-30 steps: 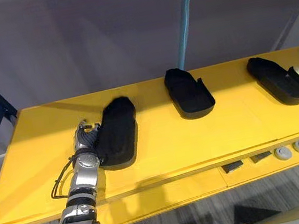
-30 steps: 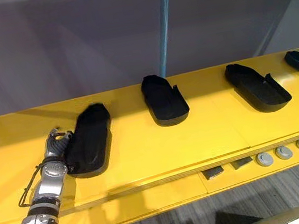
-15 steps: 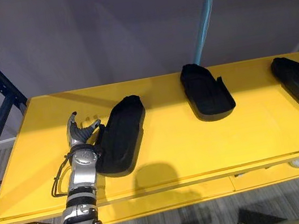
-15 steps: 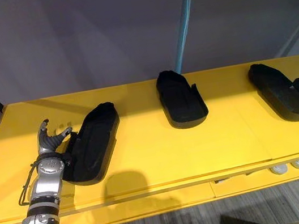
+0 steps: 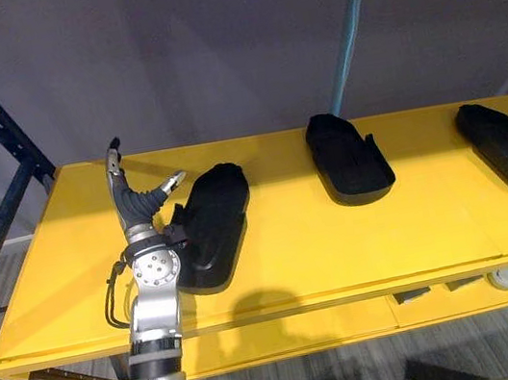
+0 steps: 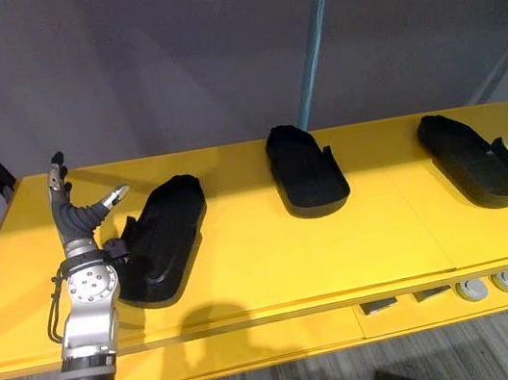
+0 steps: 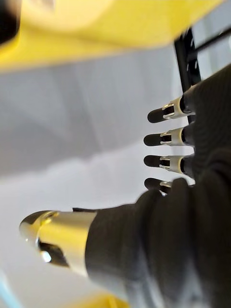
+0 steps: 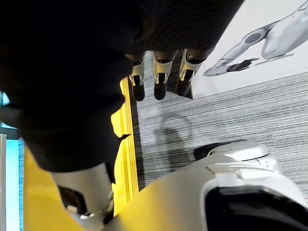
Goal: Walk over and take plastic housings, then place them on the shelf
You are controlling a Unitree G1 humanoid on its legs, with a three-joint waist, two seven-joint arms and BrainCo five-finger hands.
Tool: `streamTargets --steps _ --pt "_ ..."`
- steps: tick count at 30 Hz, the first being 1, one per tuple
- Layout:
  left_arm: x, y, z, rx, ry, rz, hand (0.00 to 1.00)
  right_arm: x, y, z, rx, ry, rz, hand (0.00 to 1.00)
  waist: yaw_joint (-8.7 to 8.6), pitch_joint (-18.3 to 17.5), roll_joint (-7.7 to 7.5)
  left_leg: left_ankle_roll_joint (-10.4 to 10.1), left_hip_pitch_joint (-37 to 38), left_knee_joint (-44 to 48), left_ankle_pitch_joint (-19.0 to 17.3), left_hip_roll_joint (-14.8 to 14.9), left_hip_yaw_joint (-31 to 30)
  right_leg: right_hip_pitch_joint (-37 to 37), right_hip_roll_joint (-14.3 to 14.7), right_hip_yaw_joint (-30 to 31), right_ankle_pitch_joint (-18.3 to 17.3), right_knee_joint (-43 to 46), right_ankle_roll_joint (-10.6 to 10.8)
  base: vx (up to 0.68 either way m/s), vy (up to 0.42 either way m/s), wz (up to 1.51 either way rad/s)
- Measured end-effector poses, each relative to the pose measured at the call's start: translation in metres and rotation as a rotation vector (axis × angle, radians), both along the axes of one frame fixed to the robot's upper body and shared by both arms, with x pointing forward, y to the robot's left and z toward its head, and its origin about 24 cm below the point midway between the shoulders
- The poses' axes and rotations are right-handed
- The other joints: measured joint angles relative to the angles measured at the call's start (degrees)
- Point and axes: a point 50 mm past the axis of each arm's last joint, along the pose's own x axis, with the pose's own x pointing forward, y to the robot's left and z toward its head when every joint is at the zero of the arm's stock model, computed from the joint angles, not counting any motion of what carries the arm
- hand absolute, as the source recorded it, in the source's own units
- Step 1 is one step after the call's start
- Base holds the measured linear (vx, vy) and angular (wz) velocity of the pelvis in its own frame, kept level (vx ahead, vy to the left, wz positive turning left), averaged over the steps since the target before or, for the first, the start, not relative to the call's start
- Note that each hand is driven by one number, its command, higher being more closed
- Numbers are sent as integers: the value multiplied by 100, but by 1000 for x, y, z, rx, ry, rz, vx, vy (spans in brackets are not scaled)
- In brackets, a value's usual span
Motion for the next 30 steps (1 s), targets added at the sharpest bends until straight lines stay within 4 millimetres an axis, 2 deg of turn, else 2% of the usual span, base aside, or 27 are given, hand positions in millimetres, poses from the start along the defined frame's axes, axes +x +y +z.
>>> streamTargets --steps 1,4,8,14,20,25,30 --pt "-9 -3 3 4 -32 -15 100 -1 0 0 0 2 -1 0 10 -5 -6 10 -19 1 11 -9 -4 -6 -6 -11 16 -4 27 -8 9 7" --pt "-30 -9 4 8 -79 -58 100 -1 0 0 1 5 -1 0 63 -19 -18 56 -57 3 53 -39 -33 -21 -29 -16 26 3 41 24 11 4" --pt "-55 -12 -7 -10 -74 -102 100 -3 0 -1 0 11 -5 0 115 -28 -21 56 -55 9 73 -47 -37 45 -32 -20 31 -3 47 53 -3 4" --pt "-83 -16 -42 -122 60 -183 100 -9 -1 -2 -5 26 -4 0 277 -98 0 46 -42 4 80 -2 -90 76 20 -32 31 16 47 -21 -12 3" --pt "-98 -22 -73 -191 212 -268 100 -15 -1 -3 -13 39 -7 0 413 -163 1 39 -24 4 45 15 -135 67 35 -99 28 64 50 -71 -1 6" --pt "-101 -29 -108 -208 382 -317 100 -17 2 -3 -15 42 14 0 500 -224 -6 60 98 3 63 -50 -167 204 -35 -192 -80 79 198 -33 2 8" --pt "-101 -33 -130 -175 498 -321 100 -13 2 -1 -21 22 20 0 587 -234 -11 65 99 2 58 -111 -173 212 -93 -204 -139 79 243 -3 2 1"
